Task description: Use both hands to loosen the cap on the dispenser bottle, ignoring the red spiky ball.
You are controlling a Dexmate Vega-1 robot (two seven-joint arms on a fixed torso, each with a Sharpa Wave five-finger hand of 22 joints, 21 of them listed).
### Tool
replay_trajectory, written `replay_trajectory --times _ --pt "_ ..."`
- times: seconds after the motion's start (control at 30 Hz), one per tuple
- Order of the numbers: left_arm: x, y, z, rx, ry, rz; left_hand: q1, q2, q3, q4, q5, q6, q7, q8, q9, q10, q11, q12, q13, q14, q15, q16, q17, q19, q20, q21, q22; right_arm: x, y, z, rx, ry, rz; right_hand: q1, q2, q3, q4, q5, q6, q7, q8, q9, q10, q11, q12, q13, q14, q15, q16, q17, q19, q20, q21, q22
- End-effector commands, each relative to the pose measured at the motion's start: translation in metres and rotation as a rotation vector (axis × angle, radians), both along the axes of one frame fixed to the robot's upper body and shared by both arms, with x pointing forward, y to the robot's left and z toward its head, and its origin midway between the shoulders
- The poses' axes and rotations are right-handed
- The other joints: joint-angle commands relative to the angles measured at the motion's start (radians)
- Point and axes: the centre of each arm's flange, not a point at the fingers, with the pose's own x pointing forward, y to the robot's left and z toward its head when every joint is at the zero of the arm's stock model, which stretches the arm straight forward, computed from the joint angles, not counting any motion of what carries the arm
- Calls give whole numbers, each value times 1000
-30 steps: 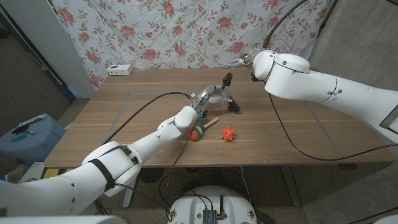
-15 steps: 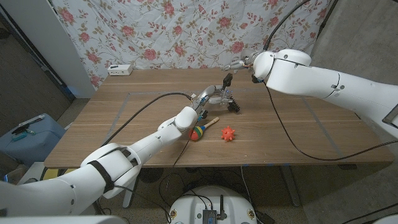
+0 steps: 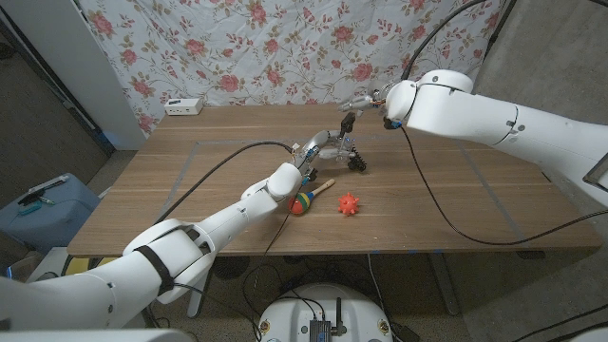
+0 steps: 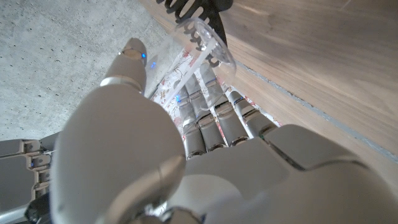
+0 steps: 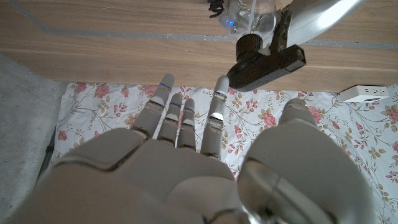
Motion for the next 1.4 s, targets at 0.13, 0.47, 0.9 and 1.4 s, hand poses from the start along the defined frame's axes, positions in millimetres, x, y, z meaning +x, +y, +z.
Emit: replay_trajectory --times 0.13,0.47,0.9,1.4 --pt "0 -2 -2 -4 6 -5 -9 199 37 31 -2 79 8 9 -1 40 -29 6 3 18 -59 6 3 -2 -71 -3 1 6 5 -5 1 33 22 3 4 8 -2 0 -19 4 -4 5 -6 5 -5 2 6 8 -2 1 10 1 -3 2" --pt "0 -2 -2 -3 9 -7 -11 199 39 32 -2 80 7 10 -2 40 -28 6 4 18 -57 4 4 -2 -71 -3 1 8 4 -6 6 67 38 47 15 29 -33 3 -44 -3 -11 9 -16 4 -9 1 5 8 -8 -3 8 2 -8 2" --pt "1 -3 -1 2 9 -15 -13 201 41 33 -2 79 8 10 -2 39 -26 6 5 19 -58 3 5 -3 -71 -3 1 8 2 -6 13 73 51 120 27 62 -84 3 -63 -4 -15 13 -32 -1 -12 1 -5 8 -17 -6 1 2 -12 2" --pt "-1 -5 -3 7 17 -23 -17 200 41 34 -3 79 5 11 -2 39 -28 5 6 18 -57 1 6 -2 -72 -3 1 8 -2 -5 29 73 66 261 90 143 -173 7 -64 -31 -16 9 -38 -15 -10 2 1 -14 -17 -5 2 -13 -12 2"
